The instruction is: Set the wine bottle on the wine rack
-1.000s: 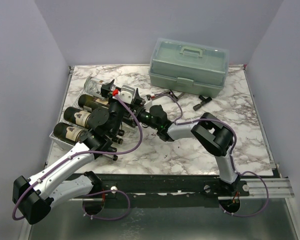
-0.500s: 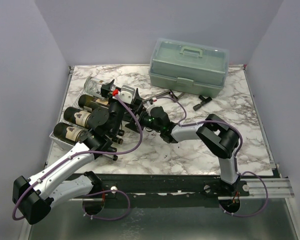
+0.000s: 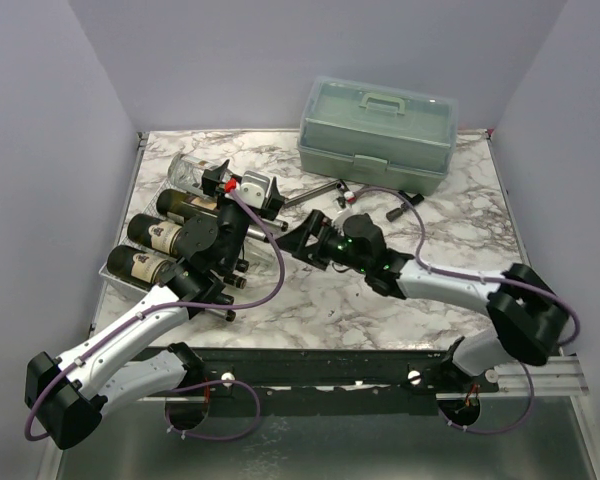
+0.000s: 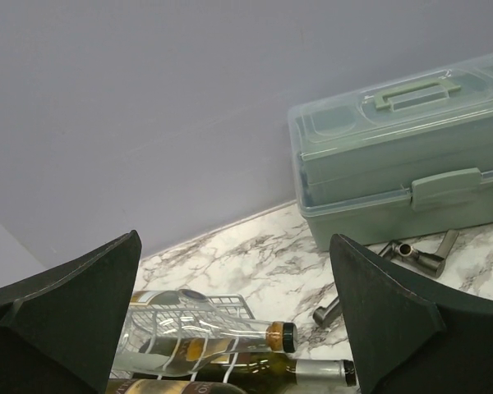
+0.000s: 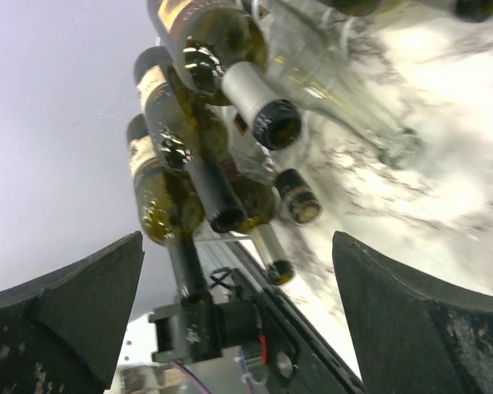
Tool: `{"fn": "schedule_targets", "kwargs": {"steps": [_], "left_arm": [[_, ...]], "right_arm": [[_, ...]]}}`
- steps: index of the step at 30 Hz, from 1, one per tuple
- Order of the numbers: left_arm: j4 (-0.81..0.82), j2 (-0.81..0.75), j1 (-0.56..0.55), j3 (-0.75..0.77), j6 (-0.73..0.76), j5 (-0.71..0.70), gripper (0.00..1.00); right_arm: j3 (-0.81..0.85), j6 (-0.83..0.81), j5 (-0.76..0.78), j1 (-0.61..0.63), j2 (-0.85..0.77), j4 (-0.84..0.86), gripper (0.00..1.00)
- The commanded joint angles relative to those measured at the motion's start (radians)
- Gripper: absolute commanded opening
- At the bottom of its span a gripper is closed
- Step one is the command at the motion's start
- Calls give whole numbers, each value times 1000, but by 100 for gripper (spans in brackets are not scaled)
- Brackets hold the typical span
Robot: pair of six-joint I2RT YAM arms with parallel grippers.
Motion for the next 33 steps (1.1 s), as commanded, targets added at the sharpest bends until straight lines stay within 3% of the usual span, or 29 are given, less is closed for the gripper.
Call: {"fn": "schedule_targets", "kwargs": {"steps": [1,7,12,22,33], "left_arm": [[17,-17,-1,-14,-29,29,99],[14,-20,-5,-9,-65,17,99],[6,-43,-5,-3,-81,9,99],[-125,-130,-6,30,-211,-75,99],[-514,-297,-5,250,-356,-68,99]], "right_arm": [[-77,-148,134,-20,-207,-234,100],[-15,-348,336,-20,-514,-595,100],[74,-453,465,-20,-698,-780,100],[172,-590,529,-20,-920,-817,100],[320,-740,607,-20,-986,-887,100]]}}
